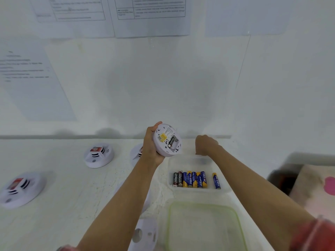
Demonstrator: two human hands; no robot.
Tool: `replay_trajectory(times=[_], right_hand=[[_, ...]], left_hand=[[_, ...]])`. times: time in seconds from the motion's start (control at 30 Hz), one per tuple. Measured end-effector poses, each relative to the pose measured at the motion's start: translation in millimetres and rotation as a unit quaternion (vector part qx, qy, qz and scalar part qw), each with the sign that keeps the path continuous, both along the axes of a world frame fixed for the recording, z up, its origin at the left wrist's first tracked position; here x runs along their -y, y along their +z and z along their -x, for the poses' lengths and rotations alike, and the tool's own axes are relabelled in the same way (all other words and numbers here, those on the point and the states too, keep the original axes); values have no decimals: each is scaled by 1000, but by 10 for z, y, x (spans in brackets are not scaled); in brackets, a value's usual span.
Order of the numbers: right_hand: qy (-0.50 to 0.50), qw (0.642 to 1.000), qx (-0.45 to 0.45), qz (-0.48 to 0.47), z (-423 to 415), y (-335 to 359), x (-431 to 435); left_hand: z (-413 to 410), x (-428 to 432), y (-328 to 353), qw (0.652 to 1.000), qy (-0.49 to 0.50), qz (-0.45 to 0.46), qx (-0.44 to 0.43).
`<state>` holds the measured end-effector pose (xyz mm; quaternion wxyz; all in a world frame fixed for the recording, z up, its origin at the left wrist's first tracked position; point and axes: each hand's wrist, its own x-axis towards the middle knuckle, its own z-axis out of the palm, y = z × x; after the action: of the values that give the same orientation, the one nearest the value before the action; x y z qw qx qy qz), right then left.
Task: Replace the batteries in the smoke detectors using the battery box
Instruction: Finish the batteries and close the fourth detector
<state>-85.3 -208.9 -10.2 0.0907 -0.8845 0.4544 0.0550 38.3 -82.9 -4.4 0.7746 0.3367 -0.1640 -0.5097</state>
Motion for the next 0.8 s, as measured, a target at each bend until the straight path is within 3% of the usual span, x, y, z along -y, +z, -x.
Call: replay_trajectory(times=[0.37, 0.5, 0.8], right_hand=[[27, 996, 86, -13, 61, 7, 32], [47, 982, 181, -28, 126, 142, -19], [92, 862, 489, -94, 235, 663, -470]], left_hand=[[25, -53, 39, 1000, -2, -1, -4], [50, -89, 79, 1000, 4, 2, -8], [110, -232, 196, 999, -10, 24, -32]])
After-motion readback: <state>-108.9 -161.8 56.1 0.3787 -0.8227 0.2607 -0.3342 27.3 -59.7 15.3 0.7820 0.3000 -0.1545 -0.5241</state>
